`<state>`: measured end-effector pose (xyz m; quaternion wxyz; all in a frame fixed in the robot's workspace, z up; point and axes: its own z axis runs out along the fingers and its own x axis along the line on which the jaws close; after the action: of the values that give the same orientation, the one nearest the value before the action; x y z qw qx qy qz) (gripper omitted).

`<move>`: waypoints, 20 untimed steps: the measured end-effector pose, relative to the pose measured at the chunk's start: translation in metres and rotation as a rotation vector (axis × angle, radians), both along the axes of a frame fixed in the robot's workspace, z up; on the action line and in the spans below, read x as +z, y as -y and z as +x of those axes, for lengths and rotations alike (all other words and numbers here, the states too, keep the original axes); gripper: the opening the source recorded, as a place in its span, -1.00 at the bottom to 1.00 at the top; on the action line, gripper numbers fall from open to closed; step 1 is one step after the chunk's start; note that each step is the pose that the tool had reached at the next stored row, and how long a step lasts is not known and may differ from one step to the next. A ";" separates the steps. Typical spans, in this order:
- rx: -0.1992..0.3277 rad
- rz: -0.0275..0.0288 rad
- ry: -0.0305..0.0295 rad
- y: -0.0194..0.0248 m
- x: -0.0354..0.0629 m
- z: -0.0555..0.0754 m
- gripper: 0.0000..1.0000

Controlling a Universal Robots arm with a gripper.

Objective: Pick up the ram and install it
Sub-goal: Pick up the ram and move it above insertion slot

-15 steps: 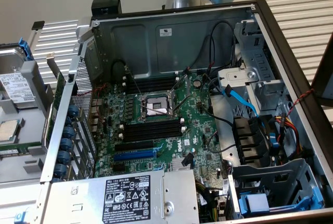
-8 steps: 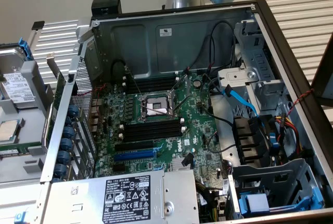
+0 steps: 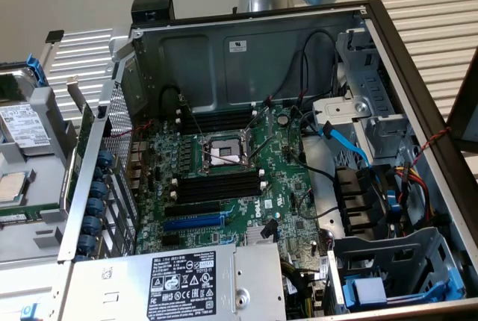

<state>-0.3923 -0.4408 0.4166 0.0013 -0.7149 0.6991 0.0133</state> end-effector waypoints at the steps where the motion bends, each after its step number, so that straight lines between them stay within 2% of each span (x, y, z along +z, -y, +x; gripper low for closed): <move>1: 0.000 0.0000 -0.0001 0.0000 0.0019 0.005 -0.73; 8: 0.000 0.0000 -0.0038 0.0000 0.0120 0.036 -0.73; 11: 0.000 0.0001 -0.0100 0.0000 0.0132 0.046 -0.73; 16: 0.000 0.0000 -0.0286 0.0000 0.0136 0.062 -0.73; 20: 0.000 0.0000 -0.0299 0.0000 0.0146 0.080 -0.73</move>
<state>-0.3127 -0.4408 0.4312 -0.0092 -0.7146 0.6991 0.0240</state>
